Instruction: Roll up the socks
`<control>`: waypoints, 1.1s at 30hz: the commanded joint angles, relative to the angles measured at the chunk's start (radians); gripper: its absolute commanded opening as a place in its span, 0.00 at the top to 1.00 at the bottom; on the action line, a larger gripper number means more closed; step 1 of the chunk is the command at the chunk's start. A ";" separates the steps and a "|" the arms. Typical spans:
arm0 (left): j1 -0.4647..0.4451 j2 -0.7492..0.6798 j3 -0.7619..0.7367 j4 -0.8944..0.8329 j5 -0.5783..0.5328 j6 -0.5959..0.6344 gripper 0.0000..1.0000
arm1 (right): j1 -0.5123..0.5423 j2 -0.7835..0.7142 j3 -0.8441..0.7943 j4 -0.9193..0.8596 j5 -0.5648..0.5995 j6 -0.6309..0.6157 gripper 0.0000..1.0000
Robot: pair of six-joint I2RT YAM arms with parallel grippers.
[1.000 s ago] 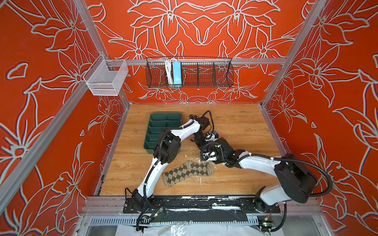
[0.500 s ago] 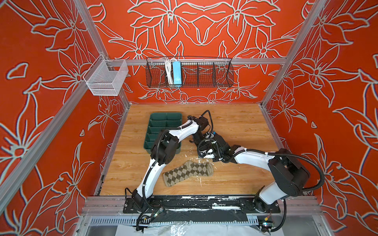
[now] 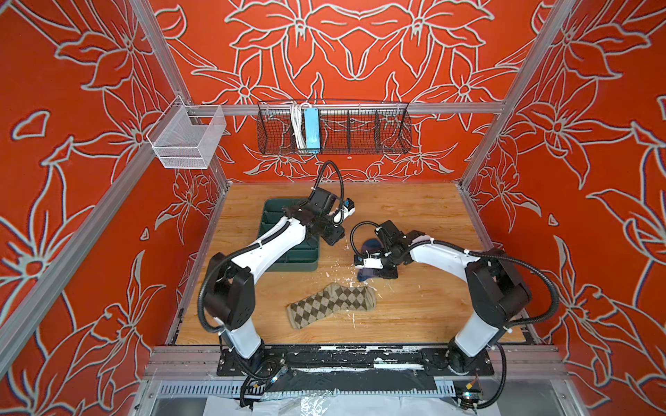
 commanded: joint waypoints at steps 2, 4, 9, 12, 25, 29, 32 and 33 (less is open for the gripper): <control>-0.002 -0.144 -0.151 0.227 -0.269 -0.015 0.62 | -0.057 0.152 0.144 -0.347 -0.236 -0.011 1.00; -0.012 -0.209 -0.205 0.247 -0.202 0.055 0.62 | -0.078 0.229 0.226 -0.425 -0.277 -0.014 1.00; -0.189 -0.321 -0.338 0.284 -0.099 0.387 0.57 | -0.105 0.336 0.310 -0.459 -0.246 0.002 1.00; -0.351 -0.287 -0.410 0.343 -0.189 0.611 0.53 | -0.105 0.341 0.298 -0.360 -0.201 0.040 1.00; -0.485 0.147 -0.382 0.670 -0.402 0.681 0.54 | -0.105 0.372 0.347 -0.421 -0.234 0.005 1.00; -0.475 0.231 -0.362 0.720 -0.419 0.687 0.54 | -0.105 0.373 0.347 -0.427 -0.251 -0.009 1.00; -0.466 0.283 -0.360 0.755 -0.434 0.682 0.55 | -0.105 0.367 0.346 -0.426 -0.279 -0.020 0.98; -0.464 0.297 -0.358 0.757 -0.436 0.681 0.58 | -0.105 0.365 0.344 -0.427 -0.290 -0.024 0.98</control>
